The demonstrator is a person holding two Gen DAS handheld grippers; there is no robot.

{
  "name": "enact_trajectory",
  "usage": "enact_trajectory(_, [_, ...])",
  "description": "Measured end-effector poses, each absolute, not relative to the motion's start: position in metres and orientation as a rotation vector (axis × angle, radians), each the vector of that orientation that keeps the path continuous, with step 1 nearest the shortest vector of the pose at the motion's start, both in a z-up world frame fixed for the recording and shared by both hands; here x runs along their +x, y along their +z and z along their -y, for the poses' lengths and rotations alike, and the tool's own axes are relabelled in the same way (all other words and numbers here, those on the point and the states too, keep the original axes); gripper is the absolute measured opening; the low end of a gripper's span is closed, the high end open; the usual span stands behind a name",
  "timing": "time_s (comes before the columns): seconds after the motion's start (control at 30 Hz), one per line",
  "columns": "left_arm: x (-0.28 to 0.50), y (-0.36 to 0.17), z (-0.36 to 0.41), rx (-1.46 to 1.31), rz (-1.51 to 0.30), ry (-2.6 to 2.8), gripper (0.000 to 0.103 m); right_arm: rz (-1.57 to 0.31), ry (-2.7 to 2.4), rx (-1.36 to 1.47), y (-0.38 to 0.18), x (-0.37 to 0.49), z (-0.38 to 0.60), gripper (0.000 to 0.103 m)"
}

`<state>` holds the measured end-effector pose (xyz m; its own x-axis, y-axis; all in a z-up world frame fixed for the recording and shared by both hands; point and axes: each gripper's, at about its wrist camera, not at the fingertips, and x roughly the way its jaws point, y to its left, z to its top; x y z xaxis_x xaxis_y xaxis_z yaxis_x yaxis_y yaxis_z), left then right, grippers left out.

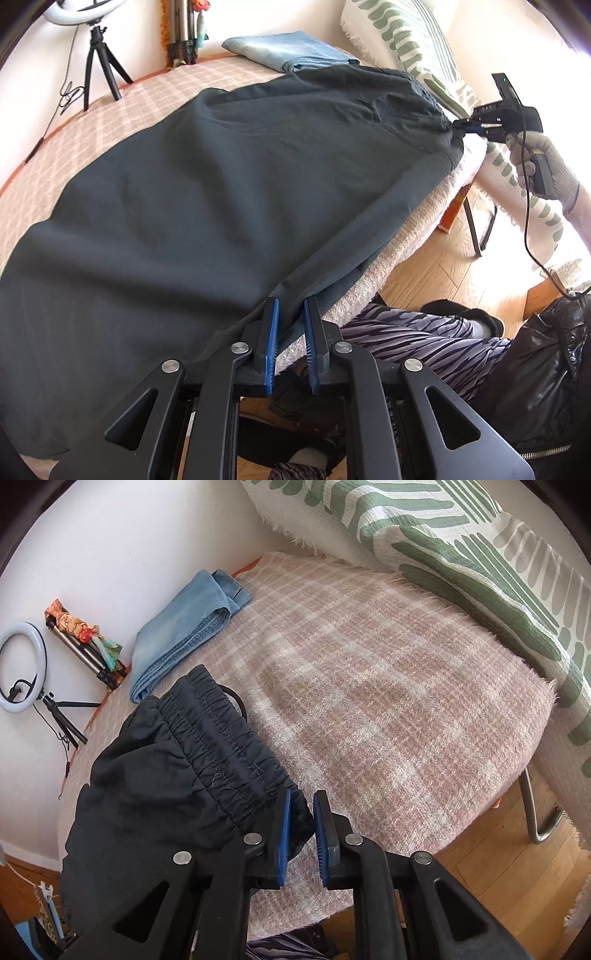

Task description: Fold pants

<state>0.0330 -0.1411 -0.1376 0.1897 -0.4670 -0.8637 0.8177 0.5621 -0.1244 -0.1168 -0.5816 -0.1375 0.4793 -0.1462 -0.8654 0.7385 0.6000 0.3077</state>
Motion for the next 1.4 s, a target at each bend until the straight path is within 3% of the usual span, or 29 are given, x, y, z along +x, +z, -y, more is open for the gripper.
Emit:
enact_trajectory(0.1, [0.042, -0.121, 0.121, 0.330, -1.012, -0.901, 0.014, -0.881, -0.635, 0.683, -0.119, -0.115, 0.580, 0.038])
enact_trajectory(0.23, [0.055, -0.102, 0.089, 0.263, -0.975, -0.807, 0.021, -0.808, -0.616, 0.584, -0.087, -0.106, 0.571, 0.042])
enact_trajectory(0.5, [0.091, -0.064, 0.001, 0.144, -0.891, -0.527, 0.022, -0.750, -0.499, 0.460, -0.048, -0.047, 0.540, 0.053])
enact_trajectory(0.6, [0.107, -0.057, -0.042, 0.096, -0.867, -0.411, 0.038, -0.733, -0.371, 0.461, -0.041, -0.021, 0.525, 0.056])
enact_trajectory(0.63, [0.111, -0.057, -0.057, 0.075, -0.863, -0.367, 0.038, -0.734, -0.325, 0.465, -0.040, -0.011, 0.519, 0.057])
enact_trajectory(0.7, [0.122, -0.058, -0.093, -0.003, -0.877, -0.289, 0.038, -0.753, -0.228, 0.451, -0.040, 0.013, 0.503, 0.064])
enact_trajectory(0.87, [0.139, -0.073, -0.182, -0.211, -0.897, -0.089, 0.051, -0.813, -0.069, 0.318, -0.048, 0.070, 0.455, 0.068])
enact_trajectory(1.03, [0.146, -0.099, -0.251, -0.466, -0.922, 0.029, 0.054, -0.896, 0.061, 0.303, -0.070, 0.119, 0.423, 0.069])
enact_trajectory(1.1, [0.150, -0.112, -0.265, -0.532, -0.945, 0.045, 0.066, -0.927, 0.103, 0.317, -0.081, 0.135, 0.415, 0.071])
enact_trajectory(1.4, [0.167, -0.170, -0.284, -0.696, -1.012, 0.112, 0.066, -1.070, 0.250, 0.380, -0.118, 0.196, 0.398, 0.079])
